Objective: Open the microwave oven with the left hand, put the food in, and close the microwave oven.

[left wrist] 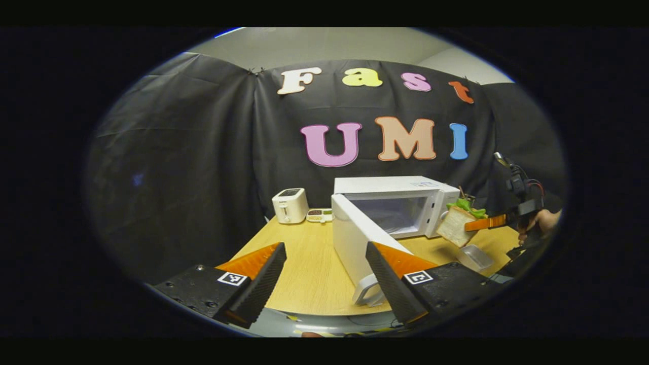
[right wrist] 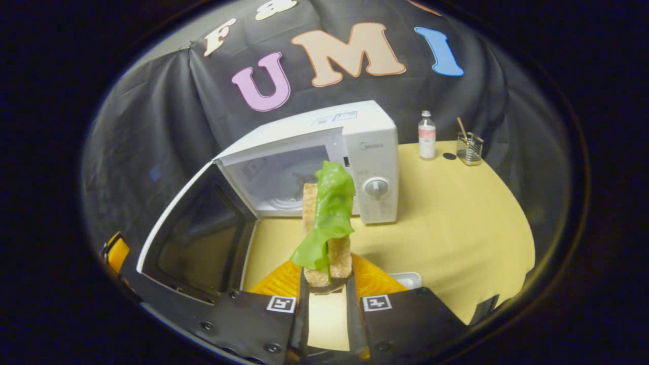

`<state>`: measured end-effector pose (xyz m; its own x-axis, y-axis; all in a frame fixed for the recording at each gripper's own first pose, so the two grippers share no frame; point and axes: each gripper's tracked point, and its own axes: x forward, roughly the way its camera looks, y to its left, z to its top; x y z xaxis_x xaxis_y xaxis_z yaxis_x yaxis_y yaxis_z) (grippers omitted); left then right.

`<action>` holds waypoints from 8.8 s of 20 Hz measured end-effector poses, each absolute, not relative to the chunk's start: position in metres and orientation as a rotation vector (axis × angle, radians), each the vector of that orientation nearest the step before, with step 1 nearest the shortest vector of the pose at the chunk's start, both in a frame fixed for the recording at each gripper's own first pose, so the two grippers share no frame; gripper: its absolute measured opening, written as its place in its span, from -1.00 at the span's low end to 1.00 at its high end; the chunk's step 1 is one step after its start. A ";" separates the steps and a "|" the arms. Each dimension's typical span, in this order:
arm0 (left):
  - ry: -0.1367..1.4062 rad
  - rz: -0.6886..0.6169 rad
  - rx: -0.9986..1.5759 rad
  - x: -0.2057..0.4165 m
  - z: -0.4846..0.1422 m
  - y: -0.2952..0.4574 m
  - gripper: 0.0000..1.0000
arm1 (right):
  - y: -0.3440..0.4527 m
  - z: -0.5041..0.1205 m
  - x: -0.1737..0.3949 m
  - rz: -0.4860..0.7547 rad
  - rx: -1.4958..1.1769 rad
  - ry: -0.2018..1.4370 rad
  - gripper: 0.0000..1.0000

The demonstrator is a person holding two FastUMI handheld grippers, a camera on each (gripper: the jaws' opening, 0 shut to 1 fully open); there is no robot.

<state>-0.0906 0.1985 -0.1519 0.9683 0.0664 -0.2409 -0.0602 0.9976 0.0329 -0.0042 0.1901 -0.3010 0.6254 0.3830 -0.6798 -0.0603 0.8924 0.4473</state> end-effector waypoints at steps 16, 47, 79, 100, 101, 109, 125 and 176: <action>0.273 -0.024 0.020 -0.099 -0.170 0.224 0.92 | 0.359 -0.349 0.116 -0.070 1.148 0.950 -0.34; 0.366 0.089 -0.157 -0.120 -0.212 0.248 0.94 | 0.376 -0.417 0.170 -0.373 1.408 0.943 0.80; 0.558 -0.001 -0.088 -0.098 -0.270 0.204 -0.99 | 0.146 -0.205 0.052 0.057 0.220 0.329 0.80; 0.637 0.071 0.042 -0.069 -0.283 0.104 -0.99 | 0.070 -0.159 0.047 0.141 0.158 0.206 0.82; 0.633 0.063 0.055 -0.065 -0.281 0.097 -0.99 | 0.063 -0.160 0.047 0.137 0.148 0.202 0.82; 0.618 -0.023 0.133 -0.036 -0.275 0.045 -0.99 | 0.015 -0.163 0.047 0.113 0.173 0.209 0.99; 0.608 -0.116 0.151 0.044 -0.275 -0.037 -0.99 | -0.040 -0.158 0.023 0.112 0.182 0.186 0.82; 0.566 -0.102 -0.024 0.162 -0.245 -0.094 -0.99 | -0.069 -0.167 0.050 0.058 0.252 0.213 0.82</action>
<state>0.1618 -0.0936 -0.2447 0.8391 -0.1034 -0.5341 0.0903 0.9946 -0.0506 0.0500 -0.0686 -0.1673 0.9758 0.0838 -0.2022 -0.0305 0.9668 0.2535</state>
